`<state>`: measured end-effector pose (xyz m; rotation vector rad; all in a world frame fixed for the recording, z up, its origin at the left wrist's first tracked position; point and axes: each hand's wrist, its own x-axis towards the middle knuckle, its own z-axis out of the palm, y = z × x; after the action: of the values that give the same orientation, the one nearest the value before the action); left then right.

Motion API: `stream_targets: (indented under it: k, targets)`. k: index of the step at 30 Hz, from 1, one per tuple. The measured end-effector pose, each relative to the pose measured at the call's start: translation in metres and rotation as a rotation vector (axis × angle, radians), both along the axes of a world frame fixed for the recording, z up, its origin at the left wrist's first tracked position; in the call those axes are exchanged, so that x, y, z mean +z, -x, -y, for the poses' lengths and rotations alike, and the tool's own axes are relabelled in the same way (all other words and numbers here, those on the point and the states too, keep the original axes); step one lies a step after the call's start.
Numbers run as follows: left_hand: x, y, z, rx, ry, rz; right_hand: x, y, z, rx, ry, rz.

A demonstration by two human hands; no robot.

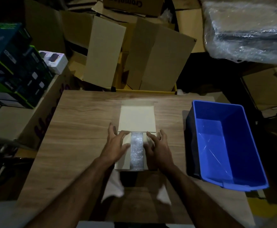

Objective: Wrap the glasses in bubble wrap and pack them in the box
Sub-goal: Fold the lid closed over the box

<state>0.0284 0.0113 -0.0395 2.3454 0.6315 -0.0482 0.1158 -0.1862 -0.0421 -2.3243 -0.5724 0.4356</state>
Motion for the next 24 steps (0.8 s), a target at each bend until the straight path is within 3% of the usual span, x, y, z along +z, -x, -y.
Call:
stream_targets:
  k: [2,5,10,16,24]
  targets:
    - [0.005,-0.015,-0.013,0.008,0.115,0.011,0.003,-0.014,-0.005,0.034,-0.027,-0.047]
    - [0.023,-0.036,-0.019,0.047,0.136,-0.009,0.011,-0.035,-0.018,0.077,-0.051,-0.057]
    - [0.065,-0.052,-0.014,0.020,-0.053,0.032,0.038,-0.049,-0.038,0.049,-0.059,-0.013]
    - [0.099,-0.038,-0.006,0.022,-0.148,0.254,0.067,-0.037,-0.035,0.006,-0.100,0.264]
    - [0.104,0.022,0.014,-0.103,-0.151,0.281,0.094,0.016,-0.004,0.071,-0.017,0.417]
